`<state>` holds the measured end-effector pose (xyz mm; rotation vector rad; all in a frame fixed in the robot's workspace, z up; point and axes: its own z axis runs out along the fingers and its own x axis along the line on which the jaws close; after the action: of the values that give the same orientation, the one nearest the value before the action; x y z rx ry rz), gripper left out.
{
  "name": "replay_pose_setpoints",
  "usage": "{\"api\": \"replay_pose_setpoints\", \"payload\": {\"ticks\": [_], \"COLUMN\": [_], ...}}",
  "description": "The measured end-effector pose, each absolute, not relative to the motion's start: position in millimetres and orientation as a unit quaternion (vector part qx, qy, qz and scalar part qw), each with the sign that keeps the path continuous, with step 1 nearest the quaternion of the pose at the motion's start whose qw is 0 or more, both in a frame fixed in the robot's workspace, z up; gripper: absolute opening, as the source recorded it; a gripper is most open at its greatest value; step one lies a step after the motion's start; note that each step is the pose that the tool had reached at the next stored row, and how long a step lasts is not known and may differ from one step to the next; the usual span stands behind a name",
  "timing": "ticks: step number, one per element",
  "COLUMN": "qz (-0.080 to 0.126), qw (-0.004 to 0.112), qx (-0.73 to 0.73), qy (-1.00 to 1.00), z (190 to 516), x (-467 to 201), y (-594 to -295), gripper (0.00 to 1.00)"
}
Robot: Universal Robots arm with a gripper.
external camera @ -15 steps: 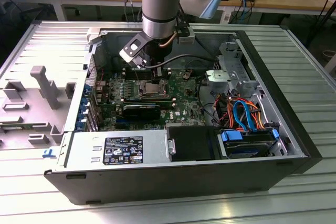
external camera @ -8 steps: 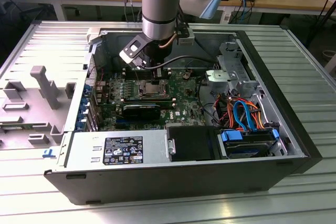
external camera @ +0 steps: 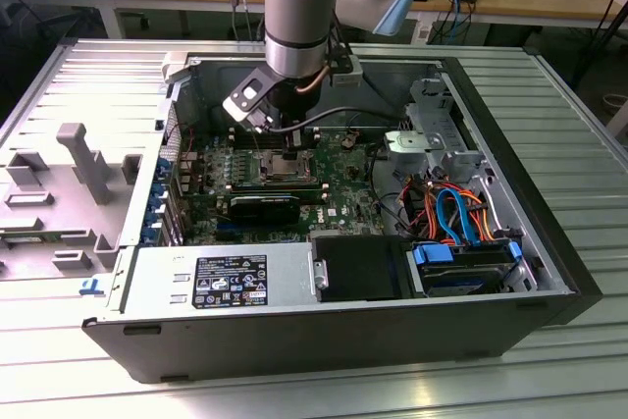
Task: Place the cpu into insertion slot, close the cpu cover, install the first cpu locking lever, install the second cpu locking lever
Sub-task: 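Close the cpu cover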
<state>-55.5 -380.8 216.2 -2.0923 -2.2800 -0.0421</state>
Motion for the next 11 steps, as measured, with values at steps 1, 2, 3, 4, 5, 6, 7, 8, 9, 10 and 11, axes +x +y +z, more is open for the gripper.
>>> {"api": "replay_pose_setpoints", "payload": {"ticks": [1, 2, 3, 4, 5, 6, 7, 8, 9, 10, 11], "qz": [-0.014, -0.014, -0.014, -0.014, -0.014, -0.014, -0.014, -0.014, -0.014, -0.014, -0.014], "qw": [0.023, 0.023, 0.023, 0.023, 0.023, 0.023, 0.023, 0.023, 0.023, 0.023, 0.023], "qx": [-0.676, -0.676, -0.676, -0.676, -0.676, -0.676, -0.676, -0.676, -0.676, -0.676, -0.676], "qy": [-0.737, -0.737, -0.737, -0.737, -0.737, -0.737, -0.737, -0.737, -0.737, -0.737, -0.737], "z": [215.7, 215.1, 214.4, 213.6, 213.1, 212.4, 211.6, 210.6, 209.6, 208.5, 207.8], "x": [-55.6, -55.6, -55.8, -55.9, -55.9, -56.0, -56.2, -56.3, -56.6, -56.8, -56.9], "y": [-380.8, -380.8, -380.8, -380.8, -380.8, -380.8, -380.8, -380.8, -380.8, -380.8, -380.8], "gripper": [0.11, 0.11, 0.11, 0.11, 0.11, 0.11, 0.11, 0.11, 0.11, 0.11, 0.11]}}
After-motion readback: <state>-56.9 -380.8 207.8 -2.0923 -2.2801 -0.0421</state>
